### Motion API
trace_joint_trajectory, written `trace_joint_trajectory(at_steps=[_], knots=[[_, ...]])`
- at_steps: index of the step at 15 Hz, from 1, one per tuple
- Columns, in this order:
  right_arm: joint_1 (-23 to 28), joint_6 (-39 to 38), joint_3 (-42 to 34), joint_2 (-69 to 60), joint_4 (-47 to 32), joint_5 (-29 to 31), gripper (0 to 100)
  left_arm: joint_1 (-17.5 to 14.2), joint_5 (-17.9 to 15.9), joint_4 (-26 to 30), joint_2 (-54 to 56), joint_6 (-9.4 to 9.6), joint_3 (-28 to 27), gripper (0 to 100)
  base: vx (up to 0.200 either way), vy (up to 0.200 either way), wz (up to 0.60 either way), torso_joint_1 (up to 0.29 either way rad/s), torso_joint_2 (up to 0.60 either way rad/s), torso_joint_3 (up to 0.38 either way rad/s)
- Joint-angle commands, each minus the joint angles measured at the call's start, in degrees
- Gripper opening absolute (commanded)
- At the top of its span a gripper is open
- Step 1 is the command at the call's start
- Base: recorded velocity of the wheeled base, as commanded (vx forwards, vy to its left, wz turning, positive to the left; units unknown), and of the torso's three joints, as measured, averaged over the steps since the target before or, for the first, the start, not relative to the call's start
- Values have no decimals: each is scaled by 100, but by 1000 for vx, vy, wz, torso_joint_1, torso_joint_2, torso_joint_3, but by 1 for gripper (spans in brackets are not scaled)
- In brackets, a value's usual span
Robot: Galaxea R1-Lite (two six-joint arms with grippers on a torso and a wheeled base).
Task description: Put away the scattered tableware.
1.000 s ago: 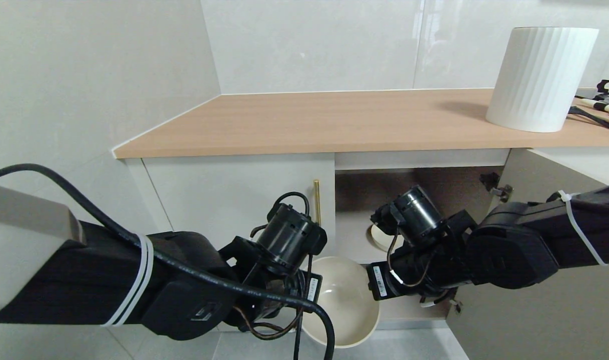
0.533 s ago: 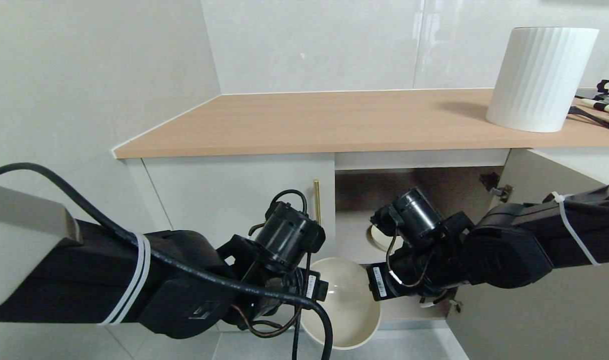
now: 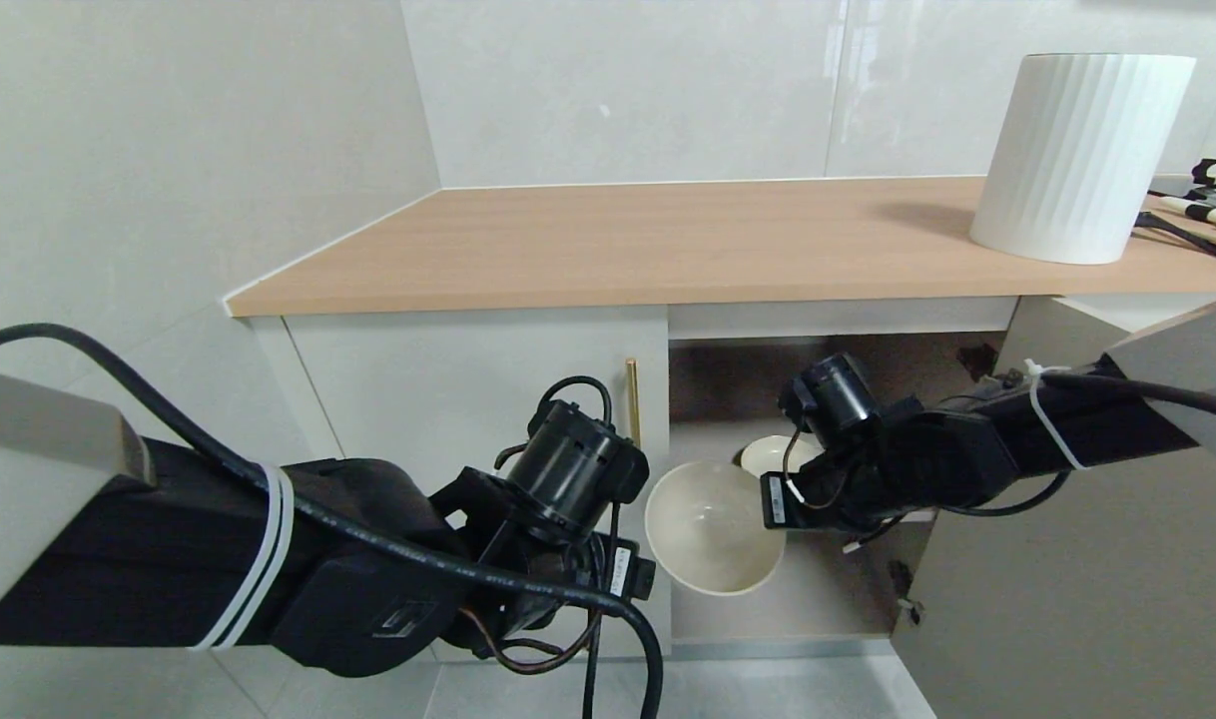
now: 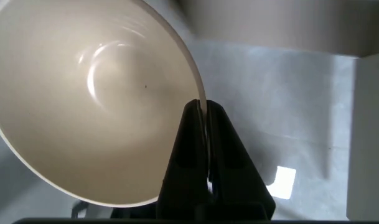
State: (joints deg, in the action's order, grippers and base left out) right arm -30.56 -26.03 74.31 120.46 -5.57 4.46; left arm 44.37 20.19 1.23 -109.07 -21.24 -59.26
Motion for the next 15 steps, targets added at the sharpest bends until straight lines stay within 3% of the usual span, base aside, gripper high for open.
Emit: trace_joint_trajectory(at_steps=[1, 7, 15], knots=[[288, -69, 303, 400, -5, 28, 0, -8, 3, 0, 8, -3, 2, 100, 0, 0, 0, 0, 0, 0], [683, -869, 971, 883, -14, 204, 0, -8, 3, 0, 8, -3, 2, 100, 0, 0, 0, 0, 0, 0], [1167, -1080, 1947, 1613, -14, 714, 0, -8, 3, 0, 17, -3, 37, 100, 0, 0, 0, 0, 0, 0]])
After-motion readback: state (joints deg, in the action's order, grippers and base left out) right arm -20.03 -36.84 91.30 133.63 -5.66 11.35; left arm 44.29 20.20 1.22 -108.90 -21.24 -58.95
